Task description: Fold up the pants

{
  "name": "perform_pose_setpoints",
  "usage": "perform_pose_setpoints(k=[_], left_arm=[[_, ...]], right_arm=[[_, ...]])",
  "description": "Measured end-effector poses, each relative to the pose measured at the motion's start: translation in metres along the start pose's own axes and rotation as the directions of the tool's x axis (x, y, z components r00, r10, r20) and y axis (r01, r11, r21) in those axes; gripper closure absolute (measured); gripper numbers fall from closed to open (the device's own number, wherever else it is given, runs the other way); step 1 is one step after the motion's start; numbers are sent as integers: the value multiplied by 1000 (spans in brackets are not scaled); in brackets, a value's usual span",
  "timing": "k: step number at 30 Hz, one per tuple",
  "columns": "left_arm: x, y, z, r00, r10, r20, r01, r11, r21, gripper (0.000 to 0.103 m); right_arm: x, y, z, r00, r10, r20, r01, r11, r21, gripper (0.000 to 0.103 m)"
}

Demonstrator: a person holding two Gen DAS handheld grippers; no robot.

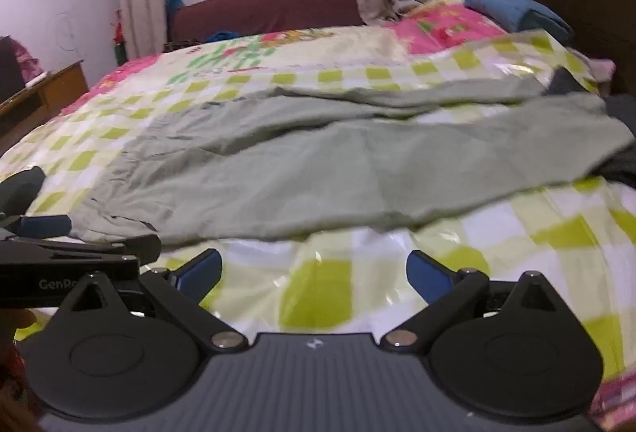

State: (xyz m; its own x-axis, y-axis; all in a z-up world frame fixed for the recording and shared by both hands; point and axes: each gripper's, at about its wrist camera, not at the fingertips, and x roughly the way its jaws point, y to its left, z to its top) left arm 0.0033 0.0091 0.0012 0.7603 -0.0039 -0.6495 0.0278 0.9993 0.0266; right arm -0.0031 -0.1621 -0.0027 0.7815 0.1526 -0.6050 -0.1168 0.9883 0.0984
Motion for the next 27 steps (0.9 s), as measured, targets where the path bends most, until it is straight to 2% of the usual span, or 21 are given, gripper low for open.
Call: perform_pose_setpoints(k=[2,6,8,11,16,17,19,21,22,23,24,25,27], left_arm=[[0,10,2,1000,14,9,-14,1000,7,0],[2,36,0,993,108,46,-110,993,44,0],[3,50,-4,991,131,42,-133,990,43,0],[20,74,-4,988,154,17,-155,986,57,0],[47,92,-7,989,136,-63,-130,988,86,0],[56,95,-8,992,112,-62,-107,991,80,0],[64,98,-9,992,99,-75,-91,991,99,0],[70,103,-8,992,68,-107,-57,993,99,11],[72,106,-8,994,40,-105,-31,996,86,13],[73,109,-8,994,25,-103,-17,997,76,19],[72,111,-7,995,19,-100,-11,997,71,29],[71,114,-7,995,16,-95,-9,998,69,33],[67,122,-6,995,-8,-102,12,999,37,45]], right_arm=[[6,11,6,1000,18,12,-17,999,-49,4],[21,36,12,997,81,14,-77,983,-167,7],[32,51,13,993,121,-4,-119,968,-221,10],[52,77,13,981,187,-59,-196,934,-299,16],[82,114,11,959,253,-129,-283,855,-434,23],[87,118,10,957,254,-140,-290,845,-448,26],[102,125,9,948,260,-182,-316,830,-460,44],[111,130,9,934,276,-225,-351,822,-448,63],[115,132,10,933,275,-233,-354,819,-451,66],[116,135,10,934,269,-236,-351,816,-460,68],[117,137,11,933,267,-241,-352,814,-462,74],[118,139,12,931,265,-251,-356,816,-456,80],[119,144,14,926,261,-273,-361,822,-441,84]])
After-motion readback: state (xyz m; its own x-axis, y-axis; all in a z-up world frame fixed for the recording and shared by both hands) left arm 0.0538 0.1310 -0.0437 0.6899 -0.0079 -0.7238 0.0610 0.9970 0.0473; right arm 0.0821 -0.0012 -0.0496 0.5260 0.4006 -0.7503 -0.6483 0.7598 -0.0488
